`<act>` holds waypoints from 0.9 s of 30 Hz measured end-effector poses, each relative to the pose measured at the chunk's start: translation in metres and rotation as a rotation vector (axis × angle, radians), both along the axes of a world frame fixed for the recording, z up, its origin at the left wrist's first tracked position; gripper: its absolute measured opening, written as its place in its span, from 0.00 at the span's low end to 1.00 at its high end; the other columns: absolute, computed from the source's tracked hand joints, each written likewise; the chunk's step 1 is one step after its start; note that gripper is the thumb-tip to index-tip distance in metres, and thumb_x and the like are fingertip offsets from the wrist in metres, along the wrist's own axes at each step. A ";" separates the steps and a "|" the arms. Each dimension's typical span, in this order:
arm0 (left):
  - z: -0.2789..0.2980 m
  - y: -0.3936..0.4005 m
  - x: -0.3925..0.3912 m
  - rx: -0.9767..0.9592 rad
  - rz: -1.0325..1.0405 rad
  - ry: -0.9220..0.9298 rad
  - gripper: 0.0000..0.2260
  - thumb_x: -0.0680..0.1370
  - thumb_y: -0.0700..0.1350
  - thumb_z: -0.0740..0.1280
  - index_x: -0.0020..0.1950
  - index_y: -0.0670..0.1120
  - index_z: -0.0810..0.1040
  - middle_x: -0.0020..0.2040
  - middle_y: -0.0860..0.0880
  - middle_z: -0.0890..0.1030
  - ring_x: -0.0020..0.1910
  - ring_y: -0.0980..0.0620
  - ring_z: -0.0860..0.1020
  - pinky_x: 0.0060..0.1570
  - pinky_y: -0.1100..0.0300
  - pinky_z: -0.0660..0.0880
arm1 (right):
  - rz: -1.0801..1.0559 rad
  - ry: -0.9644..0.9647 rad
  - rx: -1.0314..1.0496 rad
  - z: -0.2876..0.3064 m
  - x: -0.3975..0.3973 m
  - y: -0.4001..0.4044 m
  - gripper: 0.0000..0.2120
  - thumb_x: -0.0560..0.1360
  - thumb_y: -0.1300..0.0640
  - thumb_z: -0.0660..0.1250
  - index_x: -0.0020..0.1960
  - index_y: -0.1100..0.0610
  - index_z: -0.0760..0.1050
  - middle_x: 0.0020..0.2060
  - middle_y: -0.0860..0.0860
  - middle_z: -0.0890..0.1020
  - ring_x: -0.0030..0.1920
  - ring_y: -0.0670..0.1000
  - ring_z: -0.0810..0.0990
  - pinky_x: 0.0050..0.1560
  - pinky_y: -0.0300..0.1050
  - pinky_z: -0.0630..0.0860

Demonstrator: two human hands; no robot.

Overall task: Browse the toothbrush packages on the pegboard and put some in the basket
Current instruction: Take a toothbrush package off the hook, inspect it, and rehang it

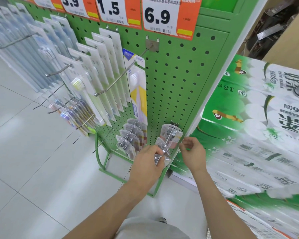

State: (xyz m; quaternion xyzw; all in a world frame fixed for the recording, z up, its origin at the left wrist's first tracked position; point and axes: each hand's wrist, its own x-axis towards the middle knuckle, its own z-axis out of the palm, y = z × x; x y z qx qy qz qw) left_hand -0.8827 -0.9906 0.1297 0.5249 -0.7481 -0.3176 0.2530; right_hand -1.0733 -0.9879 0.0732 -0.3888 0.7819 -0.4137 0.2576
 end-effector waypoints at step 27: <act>-0.001 -0.010 -0.007 0.043 -0.023 -0.001 0.07 0.79 0.47 0.69 0.56 0.49 0.77 0.55 0.53 0.75 0.53 0.52 0.77 0.54 0.52 0.76 | 0.182 0.369 -0.119 0.015 0.012 -0.015 0.05 0.81 0.51 0.68 0.52 0.51 0.80 0.38 0.46 0.84 0.30 0.48 0.78 0.34 0.43 0.74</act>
